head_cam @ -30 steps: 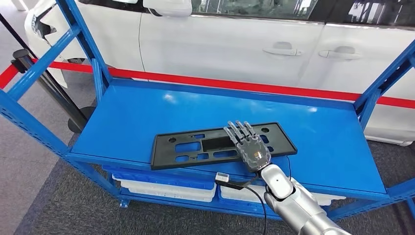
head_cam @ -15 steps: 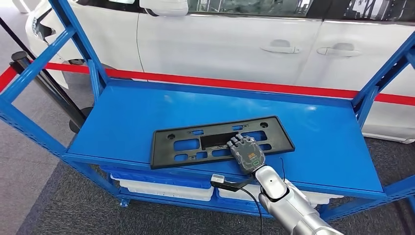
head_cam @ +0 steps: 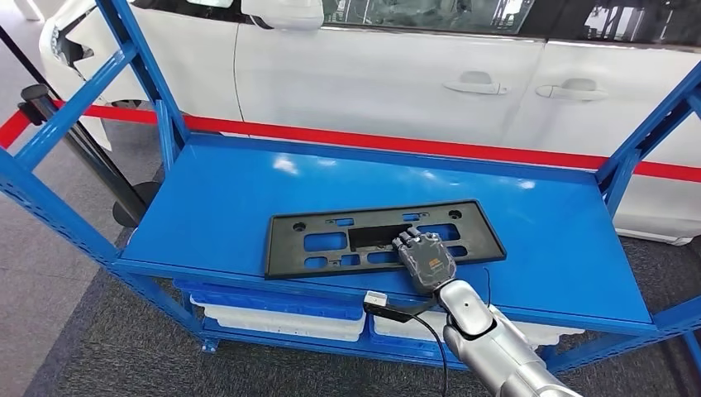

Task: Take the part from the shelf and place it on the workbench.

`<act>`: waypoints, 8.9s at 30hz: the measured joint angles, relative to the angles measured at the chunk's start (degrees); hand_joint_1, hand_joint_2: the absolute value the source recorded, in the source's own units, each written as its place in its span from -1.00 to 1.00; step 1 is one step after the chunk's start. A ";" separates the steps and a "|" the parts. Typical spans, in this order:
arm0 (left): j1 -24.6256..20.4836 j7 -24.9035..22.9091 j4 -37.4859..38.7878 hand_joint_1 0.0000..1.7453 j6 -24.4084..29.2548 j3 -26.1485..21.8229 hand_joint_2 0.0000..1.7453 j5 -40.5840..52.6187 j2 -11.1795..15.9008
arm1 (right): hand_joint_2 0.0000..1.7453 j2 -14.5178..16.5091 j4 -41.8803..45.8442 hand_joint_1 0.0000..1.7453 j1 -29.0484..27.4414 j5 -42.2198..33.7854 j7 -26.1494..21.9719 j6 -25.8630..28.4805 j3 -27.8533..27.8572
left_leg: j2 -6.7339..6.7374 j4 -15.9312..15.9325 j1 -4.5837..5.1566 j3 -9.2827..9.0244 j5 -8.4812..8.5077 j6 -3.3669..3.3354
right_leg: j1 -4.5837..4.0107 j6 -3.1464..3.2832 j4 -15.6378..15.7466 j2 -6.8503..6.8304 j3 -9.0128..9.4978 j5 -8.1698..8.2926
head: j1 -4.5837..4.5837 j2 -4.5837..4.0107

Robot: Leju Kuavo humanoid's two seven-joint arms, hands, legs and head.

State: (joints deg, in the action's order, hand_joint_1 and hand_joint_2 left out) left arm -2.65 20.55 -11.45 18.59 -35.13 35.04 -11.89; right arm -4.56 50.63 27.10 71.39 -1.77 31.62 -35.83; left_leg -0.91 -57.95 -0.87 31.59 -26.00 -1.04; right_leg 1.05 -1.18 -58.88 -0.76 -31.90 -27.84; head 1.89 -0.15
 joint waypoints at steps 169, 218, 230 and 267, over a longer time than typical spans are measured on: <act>-0.89 -3.50 0.13 -1.00 3.00 -3.15 -1.00 10.77 -2.00 | 1.00 -11.18 56.94 1.00 -46.21 -76.86 -38.12 -10.71 1.97 | 5.49 -2.62 0.90 -3.35 -6.78 1.85 | 0.14 2.04 -0.24 -1.13 -0.79 0.37 | 0.03 0.00; -0.61 -4.33 0.13 -1.00 3.09 -5.19 -1.00 8.78 -2.26 | 1.00 -11.37 59.12 1.00 -49.43 -76.55 -32.27 -11.99 5.09 | 1.54 0.89 0.54 -2.45 -2.13 -0.95 | -0.03 0.32 -12.95 1.70 -8.50 -5.17 | 0.02 0.00; -1.11 -4.23 0.13 -1.00 3.24 -5.26 -1.00 9.51 -2.31 | 1.00 -11.34 60.27 1.00 -50.15 -76.62 -32.33 -12.81 6.69 | 6.04 -1.05 0.89 -3.01 -5.18 1.77 | -0.04 2.07 0.44 -0.44 -1.20 0.92 | 0.03 0.00; -0.56 -3.51 0.13 -1.00 3.10 -5.16 -1.00 11.08 -2.56 | 1.00 -10.83 60.65 1.00 -51.13 -75.32 -31.25 -14.22 8.44 | 1.42 -15.38 0.94 4.09 -11.08 1.75 | -0.80 3.32 1.92 2.25 -0.16 1.24 | 0.03 0.00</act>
State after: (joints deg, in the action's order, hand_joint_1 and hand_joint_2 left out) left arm -3.21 17.04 -11.32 21.70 -40.29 46.12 -14.45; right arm -15.39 111.27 -24.03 -3.92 -33.01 17.40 -27.39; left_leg 0.51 -73.33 0.07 35.67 -37.08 0.71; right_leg 0.25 2.14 -56.96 1.49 -32.06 -26.61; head 1.92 -0.15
